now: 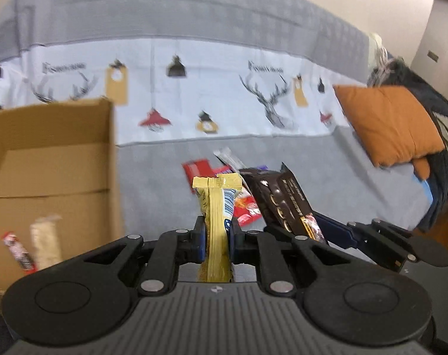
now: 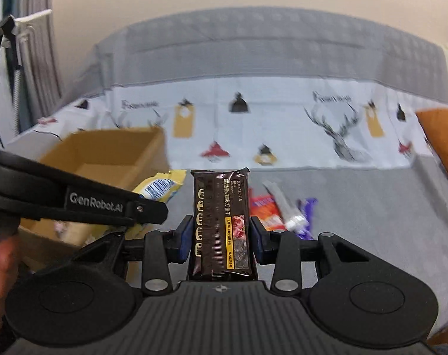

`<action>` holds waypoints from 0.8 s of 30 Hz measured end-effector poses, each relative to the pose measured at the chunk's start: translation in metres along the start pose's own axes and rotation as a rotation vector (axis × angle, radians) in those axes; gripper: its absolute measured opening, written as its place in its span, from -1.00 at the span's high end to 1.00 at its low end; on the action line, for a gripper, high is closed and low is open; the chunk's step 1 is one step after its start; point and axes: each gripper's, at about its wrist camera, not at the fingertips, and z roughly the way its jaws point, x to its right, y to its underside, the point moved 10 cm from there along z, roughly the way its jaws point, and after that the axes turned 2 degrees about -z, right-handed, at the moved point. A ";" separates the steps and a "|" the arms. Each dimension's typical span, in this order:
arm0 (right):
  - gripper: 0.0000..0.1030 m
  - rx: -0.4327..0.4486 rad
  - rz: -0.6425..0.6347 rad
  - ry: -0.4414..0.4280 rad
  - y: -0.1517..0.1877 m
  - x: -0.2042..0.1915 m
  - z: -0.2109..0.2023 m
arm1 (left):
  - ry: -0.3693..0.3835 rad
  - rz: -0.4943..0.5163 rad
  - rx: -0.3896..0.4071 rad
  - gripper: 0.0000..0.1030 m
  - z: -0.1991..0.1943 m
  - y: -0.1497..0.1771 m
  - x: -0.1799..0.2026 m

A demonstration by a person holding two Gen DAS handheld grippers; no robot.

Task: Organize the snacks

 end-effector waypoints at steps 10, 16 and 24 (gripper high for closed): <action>0.20 0.125 -0.114 -0.187 -0.080 -0.121 -0.026 | -0.129 -0.131 0.221 0.69 -0.131 -0.041 -0.096; 0.20 0.253 -0.139 -0.295 -0.134 -0.179 -0.063 | -0.198 -0.141 0.412 0.69 -0.221 -0.074 -0.126; 0.20 0.247 -0.230 -0.302 -0.137 -0.207 -0.046 | -0.235 -0.163 0.414 0.69 -0.212 -0.072 -0.154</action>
